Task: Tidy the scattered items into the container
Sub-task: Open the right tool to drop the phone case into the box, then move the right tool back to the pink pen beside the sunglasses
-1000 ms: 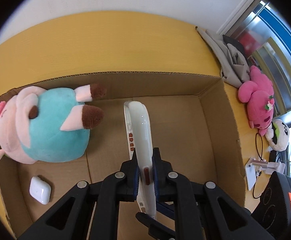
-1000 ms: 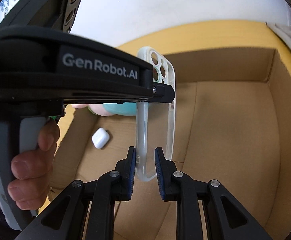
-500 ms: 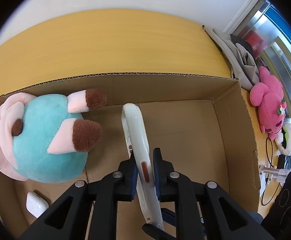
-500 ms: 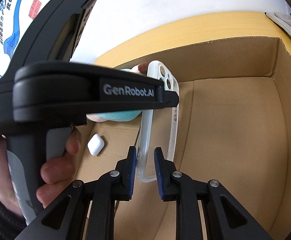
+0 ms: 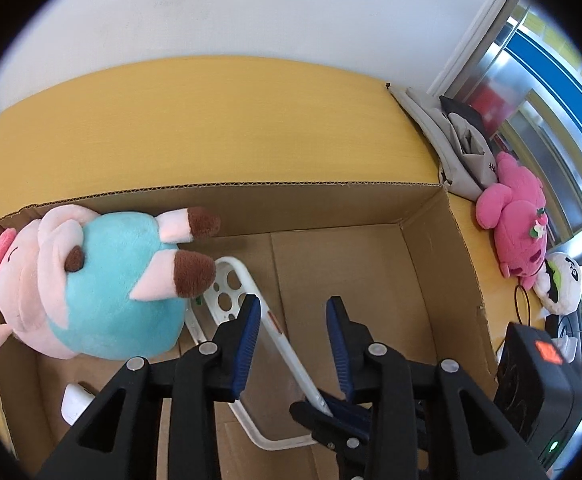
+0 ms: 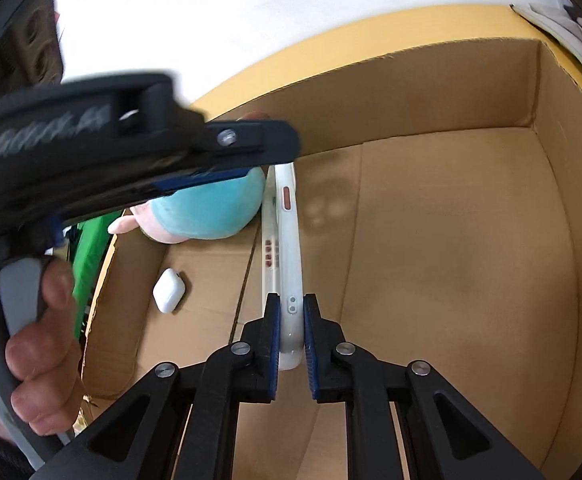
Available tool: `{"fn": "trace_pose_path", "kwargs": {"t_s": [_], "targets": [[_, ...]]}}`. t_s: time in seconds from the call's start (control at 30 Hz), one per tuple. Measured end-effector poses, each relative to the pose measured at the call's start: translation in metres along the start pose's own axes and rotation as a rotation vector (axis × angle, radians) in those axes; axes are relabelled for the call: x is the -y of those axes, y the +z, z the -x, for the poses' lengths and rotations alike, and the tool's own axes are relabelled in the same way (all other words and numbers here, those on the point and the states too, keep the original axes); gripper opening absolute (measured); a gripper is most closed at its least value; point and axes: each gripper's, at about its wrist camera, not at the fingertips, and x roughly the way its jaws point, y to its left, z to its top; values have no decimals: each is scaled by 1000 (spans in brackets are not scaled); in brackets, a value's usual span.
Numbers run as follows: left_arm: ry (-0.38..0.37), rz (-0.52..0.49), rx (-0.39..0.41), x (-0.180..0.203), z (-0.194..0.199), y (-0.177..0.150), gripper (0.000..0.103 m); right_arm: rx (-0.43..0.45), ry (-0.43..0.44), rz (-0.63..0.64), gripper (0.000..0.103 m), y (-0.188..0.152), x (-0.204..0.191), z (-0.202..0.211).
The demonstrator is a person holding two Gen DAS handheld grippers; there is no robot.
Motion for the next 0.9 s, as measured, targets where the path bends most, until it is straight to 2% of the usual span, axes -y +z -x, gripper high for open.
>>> {"fn": "trace_pose_path", "kwargs": {"t_s": [0.13,0.33,0.4,0.43,0.47,0.5,0.6,0.67,0.73,0.8,0.9], "targets": [[-6,11,0,-6,4,-8,33,0,-16,-19,12,25,17,-8],[-31,29,46,-16,27,-30,33,-9,-41,-35,16,32,30,1],[-25,28,71,-18,38,-40,35,11,-50,-41,33,32,29,8],[-21,29,85,-20,44,-45,39,24,-56,-42,56,31,28,13],[-15,27,105,-21,53,-52,42,44,-65,-39,73,30,26,20],[-3,23,125,-21,61,-59,47,62,-77,-32,76,28,25,29],[43,-6,205,-19,90,-86,52,101,-114,13,82,19,16,56],[71,-14,259,-18,109,-108,60,142,-149,41,95,6,8,76],[83,-1,306,-17,127,-136,71,180,-181,74,97,-8,-3,91],[97,8,339,-16,140,-161,75,194,-199,125,102,-24,-13,101],[128,38,387,-18,158,-195,75,213,-237,176,103,-51,-25,109]]}}
